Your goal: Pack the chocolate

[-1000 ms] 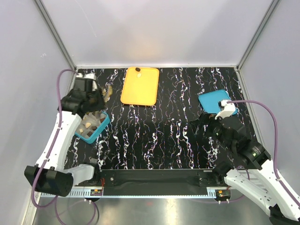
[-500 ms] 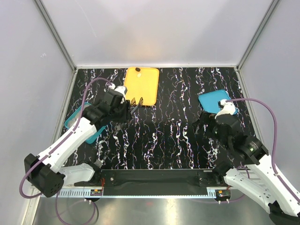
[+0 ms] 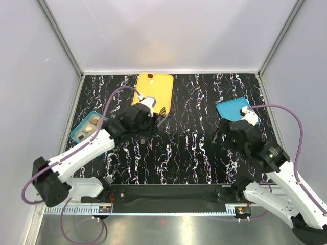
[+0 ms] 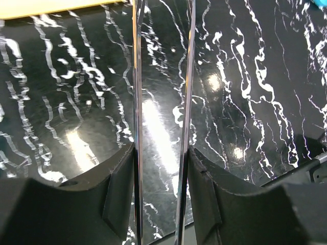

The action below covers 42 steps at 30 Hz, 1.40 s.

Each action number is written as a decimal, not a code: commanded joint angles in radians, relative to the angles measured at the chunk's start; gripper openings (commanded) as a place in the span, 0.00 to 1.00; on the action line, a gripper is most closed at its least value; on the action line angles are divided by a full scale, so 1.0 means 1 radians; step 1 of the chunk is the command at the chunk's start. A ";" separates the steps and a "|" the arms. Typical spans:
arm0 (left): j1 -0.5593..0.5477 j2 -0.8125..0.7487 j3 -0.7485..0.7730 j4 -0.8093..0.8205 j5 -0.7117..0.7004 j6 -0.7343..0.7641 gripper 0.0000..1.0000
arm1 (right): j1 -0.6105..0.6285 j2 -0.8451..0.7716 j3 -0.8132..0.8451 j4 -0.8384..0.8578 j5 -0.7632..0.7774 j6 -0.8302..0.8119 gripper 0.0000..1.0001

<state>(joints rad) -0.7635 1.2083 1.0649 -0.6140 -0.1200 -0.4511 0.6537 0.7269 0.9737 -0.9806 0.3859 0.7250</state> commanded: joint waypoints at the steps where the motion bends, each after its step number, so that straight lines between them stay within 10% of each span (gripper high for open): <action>1: -0.049 0.060 0.017 0.094 -0.064 -0.037 0.45 | 0.006 0.017 0.060 -0.033 0.067 0.025 1.00; 15: -0.223 0.378 0.148 0.120 -0.233 -0.196 0.46 | 0.006 -0.095 0.019 -0.001 0.082 -0.029 1.00; 42: -0.263 0.672 0.248 0.192 -0.049 -0.357 0.67 | 0.006 -0.159 0.033 -0.050 0.053 0.016 1.00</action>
<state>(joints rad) -1.0214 1.8767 1.2701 -0.4843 -0.1955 -0.7689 0.6537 0.5697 0.9932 -1.0248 0.4442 0.7136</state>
